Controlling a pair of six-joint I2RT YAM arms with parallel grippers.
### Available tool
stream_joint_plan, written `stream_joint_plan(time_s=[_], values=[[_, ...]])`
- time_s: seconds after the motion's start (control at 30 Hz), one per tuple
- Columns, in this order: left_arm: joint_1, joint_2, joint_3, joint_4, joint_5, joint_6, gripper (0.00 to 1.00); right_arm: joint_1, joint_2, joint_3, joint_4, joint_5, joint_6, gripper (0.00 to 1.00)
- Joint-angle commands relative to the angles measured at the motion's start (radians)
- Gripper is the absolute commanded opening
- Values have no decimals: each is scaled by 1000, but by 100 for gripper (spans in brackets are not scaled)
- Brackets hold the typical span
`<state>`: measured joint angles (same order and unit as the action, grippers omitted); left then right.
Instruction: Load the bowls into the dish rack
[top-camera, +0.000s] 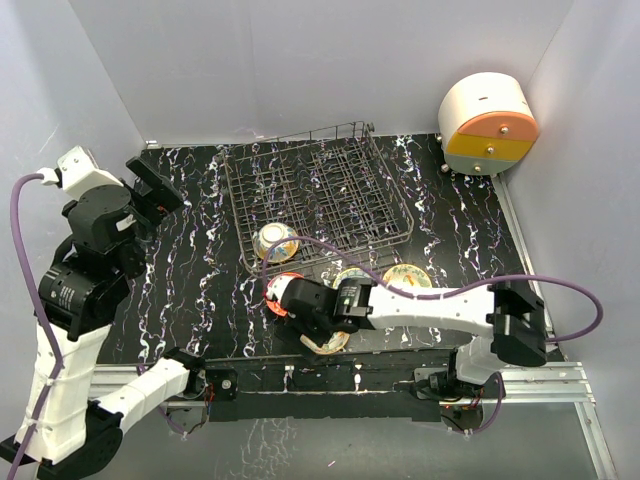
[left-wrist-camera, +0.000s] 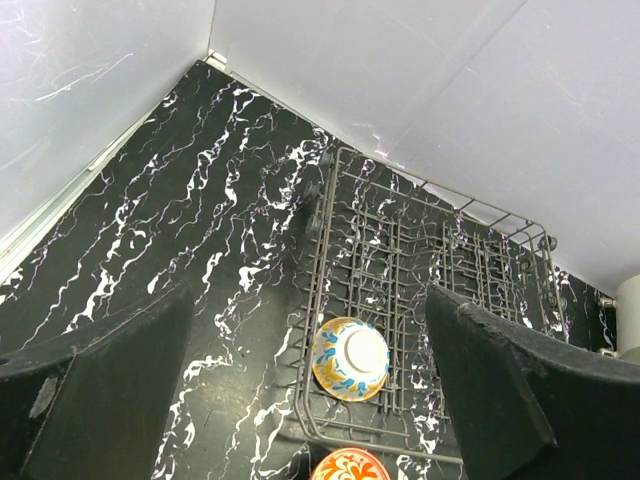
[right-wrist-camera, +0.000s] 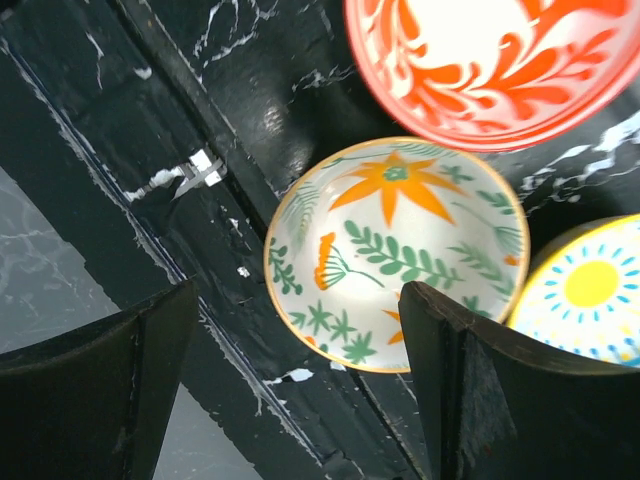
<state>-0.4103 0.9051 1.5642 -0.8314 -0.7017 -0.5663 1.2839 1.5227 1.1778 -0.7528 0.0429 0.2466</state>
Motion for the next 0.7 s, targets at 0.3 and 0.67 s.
stream_joint_plan(time_s=[0.3,0.67], values=[[-5,-59,4,-88,-10,-37,97,32,107,-94,203,173,109,83],[-5,-93,12,-122,-48,-26,97,32,143,-72,198,102,83,43]])
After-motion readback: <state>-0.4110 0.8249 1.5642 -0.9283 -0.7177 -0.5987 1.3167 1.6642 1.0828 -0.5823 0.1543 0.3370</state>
